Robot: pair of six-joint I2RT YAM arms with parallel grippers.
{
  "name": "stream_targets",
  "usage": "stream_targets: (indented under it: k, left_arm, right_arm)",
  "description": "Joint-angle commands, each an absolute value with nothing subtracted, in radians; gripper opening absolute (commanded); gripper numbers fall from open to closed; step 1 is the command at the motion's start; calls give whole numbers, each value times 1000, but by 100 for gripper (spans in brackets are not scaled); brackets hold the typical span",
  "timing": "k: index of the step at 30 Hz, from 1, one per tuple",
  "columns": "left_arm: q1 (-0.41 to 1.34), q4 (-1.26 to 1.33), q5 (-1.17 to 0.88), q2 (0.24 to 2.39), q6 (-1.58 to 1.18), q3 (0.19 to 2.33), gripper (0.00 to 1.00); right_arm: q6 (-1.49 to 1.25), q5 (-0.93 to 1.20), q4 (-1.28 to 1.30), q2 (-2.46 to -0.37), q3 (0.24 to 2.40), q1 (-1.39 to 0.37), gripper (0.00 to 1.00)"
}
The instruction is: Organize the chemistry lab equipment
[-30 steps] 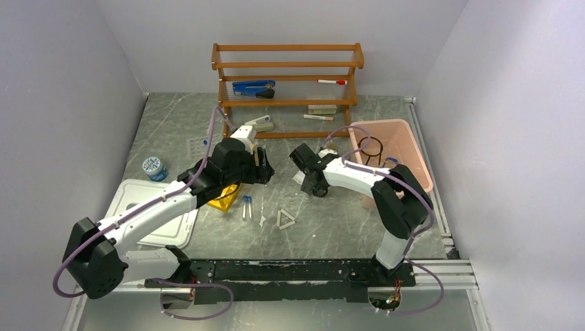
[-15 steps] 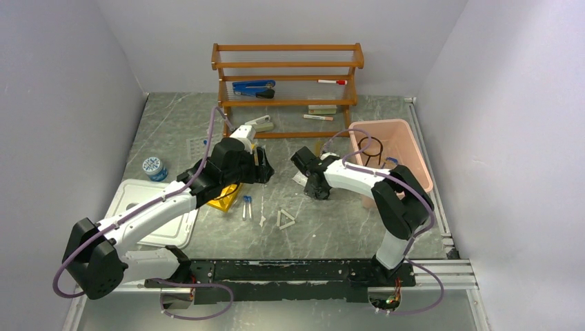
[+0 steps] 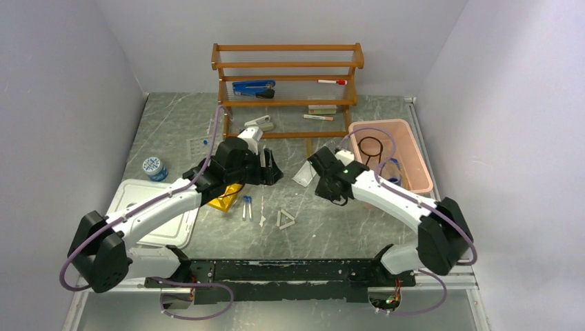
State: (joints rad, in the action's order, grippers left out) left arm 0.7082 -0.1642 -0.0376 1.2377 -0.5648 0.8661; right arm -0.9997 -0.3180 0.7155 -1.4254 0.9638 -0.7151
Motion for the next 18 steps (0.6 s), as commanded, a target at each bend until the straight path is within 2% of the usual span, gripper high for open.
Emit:
stream_targets:
  k: [1, 10, 18]
  left_arm:
    - [702, -80, -176, 1279, -620, 873, 80]
    - [706, 123, -396, 1394, -794, 863, 85]
    - [752, 341, -482, 1568, -913, 918, 84]
  right_arm:
    - [-881, -265, 663, -1318, 901, -710, 0]
    - [-722, -63, 421, -1062, 734, -709, 0]
    - [-680, 34, 331, -983, 684, -710, 0]
